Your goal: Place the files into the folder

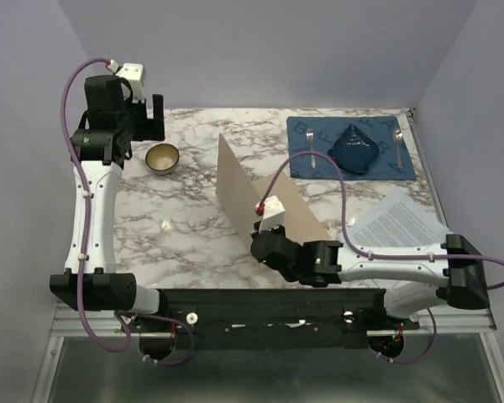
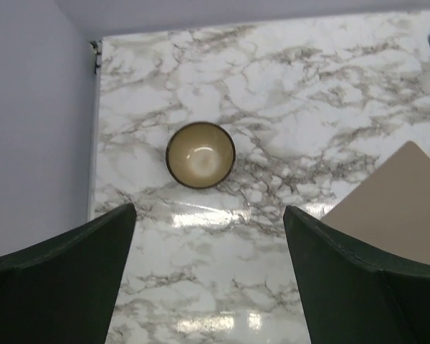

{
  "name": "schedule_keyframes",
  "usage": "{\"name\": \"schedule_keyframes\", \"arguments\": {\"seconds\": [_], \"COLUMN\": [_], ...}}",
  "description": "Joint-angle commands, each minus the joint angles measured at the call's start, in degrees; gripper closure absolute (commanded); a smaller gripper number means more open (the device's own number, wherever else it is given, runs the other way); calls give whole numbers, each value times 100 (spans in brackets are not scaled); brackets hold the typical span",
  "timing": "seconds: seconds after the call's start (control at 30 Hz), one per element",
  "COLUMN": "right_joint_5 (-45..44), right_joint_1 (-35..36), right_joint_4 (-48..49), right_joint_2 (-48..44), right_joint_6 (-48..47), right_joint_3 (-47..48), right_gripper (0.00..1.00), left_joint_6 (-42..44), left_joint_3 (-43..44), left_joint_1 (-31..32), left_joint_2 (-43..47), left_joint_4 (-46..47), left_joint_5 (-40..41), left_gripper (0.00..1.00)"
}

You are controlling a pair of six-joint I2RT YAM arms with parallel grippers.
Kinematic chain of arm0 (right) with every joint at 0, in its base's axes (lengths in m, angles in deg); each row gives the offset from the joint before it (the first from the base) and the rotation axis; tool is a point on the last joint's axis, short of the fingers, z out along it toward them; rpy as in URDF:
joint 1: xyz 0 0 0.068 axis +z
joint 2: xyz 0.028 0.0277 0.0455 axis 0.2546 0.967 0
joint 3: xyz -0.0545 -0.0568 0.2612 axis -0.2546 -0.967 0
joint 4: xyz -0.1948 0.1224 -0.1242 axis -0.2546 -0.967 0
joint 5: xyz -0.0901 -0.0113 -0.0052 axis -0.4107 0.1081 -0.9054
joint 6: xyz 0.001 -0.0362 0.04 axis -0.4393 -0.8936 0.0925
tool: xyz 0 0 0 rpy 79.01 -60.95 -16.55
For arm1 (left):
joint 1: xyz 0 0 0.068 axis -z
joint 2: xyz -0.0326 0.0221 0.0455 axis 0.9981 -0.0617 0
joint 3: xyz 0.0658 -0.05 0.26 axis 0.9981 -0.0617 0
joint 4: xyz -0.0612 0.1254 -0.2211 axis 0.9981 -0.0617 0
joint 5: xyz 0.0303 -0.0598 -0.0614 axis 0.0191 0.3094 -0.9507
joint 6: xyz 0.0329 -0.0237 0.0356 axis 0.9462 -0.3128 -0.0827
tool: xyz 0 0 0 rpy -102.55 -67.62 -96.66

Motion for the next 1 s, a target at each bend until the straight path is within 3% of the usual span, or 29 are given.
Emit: {"name": "schedule_keyframes", "arguments": {"seconds": [0.0,0.13,0.33,0.47,0.57,0.6,0.7,0.97], "right_joint_5": [-1748,-1899,-1039,-205,157,228,667,1388], "right_joint_1": [717,1156,1368,1368,1368,1368,1360,1342], "right_joint_4": [-1304,-1693,-1825,-1992,-2114,-2202,-2282,-2045], "right_joint_2": [864,1717,2902,3414,3694,3748,3810,3363], "right_joint_6": [-1121,-1464,-2010,-2124,-2168,-2125,-1967,-1764], "right_joint_3": [984,1828,2716,3059,3095,3086,2972,2253], "right_gripper": [99,99,95,85,66,54,37,34], "left_joint_6": [188,294,443,557,566,558,505,443], "left_joint_3": [-1078,-1624,-1731,-1836,-1915,-1924,-1898,-1836], "left_joint_1": [-346,-645,-1137,-1295,-1348,-1357,-1366,-1375], "left_joint_2": [45,378,608,739,757,757,713,538], "left_joint_4": [-571,-562,-676,-703,-703,-694,-676,-650], "left_joint_5": [-770,-876,-1052,-1096,-1122,-1140,-1192,-1237], "left_gripper": [1,1,1,1,1,1,1,1]}}
